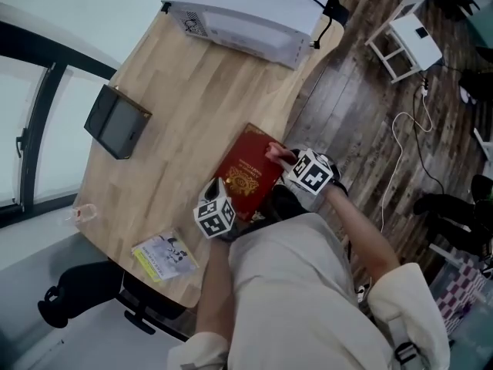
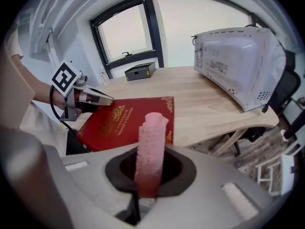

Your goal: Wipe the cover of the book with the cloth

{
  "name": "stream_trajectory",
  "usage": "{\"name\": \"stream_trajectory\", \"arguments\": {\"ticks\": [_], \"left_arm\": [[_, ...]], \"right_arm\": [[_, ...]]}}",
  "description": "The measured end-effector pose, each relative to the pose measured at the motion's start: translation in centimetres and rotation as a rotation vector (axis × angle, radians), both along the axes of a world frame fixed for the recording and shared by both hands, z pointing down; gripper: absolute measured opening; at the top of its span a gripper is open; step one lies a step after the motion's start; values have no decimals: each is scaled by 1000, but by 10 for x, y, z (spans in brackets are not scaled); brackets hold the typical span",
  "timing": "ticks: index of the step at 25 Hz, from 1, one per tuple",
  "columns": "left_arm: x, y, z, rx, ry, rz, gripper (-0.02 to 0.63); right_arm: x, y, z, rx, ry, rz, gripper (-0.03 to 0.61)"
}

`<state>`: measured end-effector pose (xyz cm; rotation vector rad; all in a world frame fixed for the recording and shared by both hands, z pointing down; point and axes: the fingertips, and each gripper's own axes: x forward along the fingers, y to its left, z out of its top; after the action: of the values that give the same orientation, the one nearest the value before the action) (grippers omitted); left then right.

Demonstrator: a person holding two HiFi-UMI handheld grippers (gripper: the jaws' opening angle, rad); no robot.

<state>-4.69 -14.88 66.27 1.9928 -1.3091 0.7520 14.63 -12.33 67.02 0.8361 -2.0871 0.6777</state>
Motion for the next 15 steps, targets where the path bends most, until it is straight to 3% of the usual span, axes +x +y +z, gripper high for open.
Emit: {"name": "stream_trajectory", "arguments": {"ticks": [3,7,9,11,15], "left_arm": [[-1,-1,0,-24,41,-4,8],[-1,1,-1,-45,83,-6,8],[0,0,-1,-47,76,7,8],[1,-2,-1,-72,45,85,8],[6,3,1,-153,-18,383,8]], "right_arm": [[22,-11,-3,20,55,29,25],[65,-18,8,31,262,63,25],[80,-22,1,60,288,126,25],[81,-27,-17,110,254,203,25],[53,-24,-37,205,258,226,25]]}}
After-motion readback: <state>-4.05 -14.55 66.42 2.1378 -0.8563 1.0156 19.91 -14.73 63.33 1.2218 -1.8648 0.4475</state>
